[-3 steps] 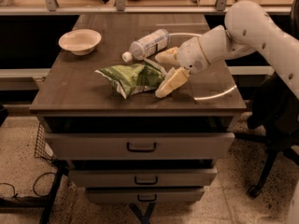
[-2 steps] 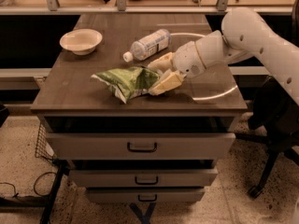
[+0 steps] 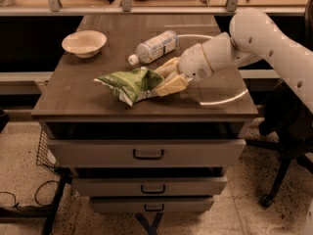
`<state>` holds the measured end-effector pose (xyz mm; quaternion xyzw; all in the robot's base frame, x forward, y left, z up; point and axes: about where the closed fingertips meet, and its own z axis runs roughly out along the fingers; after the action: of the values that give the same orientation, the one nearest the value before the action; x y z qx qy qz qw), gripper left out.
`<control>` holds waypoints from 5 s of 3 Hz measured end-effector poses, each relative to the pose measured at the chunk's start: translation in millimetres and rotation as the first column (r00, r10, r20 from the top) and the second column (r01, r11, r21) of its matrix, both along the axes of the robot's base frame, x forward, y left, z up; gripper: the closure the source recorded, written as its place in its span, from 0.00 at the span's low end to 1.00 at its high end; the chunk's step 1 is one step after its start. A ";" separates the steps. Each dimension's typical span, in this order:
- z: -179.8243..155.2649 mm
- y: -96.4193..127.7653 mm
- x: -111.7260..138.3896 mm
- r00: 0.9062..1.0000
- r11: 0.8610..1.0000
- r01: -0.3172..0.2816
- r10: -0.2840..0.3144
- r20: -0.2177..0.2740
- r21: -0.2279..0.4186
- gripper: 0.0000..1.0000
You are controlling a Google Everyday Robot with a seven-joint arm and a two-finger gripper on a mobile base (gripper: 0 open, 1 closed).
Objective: Place green jalapeno chip bag into paper bowl
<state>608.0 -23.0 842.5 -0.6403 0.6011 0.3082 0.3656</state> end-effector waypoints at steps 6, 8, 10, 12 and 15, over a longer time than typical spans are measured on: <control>103.1 21.7 85.3 0.973 0.970 0.230 -0.232 -0.013 -0.084 1.00; 90.4 77.5 162.6 0.920 0.913 0.391 -0.387 0.063 -0.112 1.00; 117.6 119.4 206.0 0.882 0.888 0.453 -0.436 0.177 -0.073 1.00; 115.6 159.3 218.7 0.898 0.906 0.416 -0.397 0.190 -0.073 1.00; 108.1 190.5 220.1 0.912 0.919 0.382 -0.358 0.200 -0.099 0.82</control>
Offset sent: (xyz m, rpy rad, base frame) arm -0.0003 0.0021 -0.0008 0.0004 0.0017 0.0037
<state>828.2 167.5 950.6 -0.5629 0.6961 0.1330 0.4252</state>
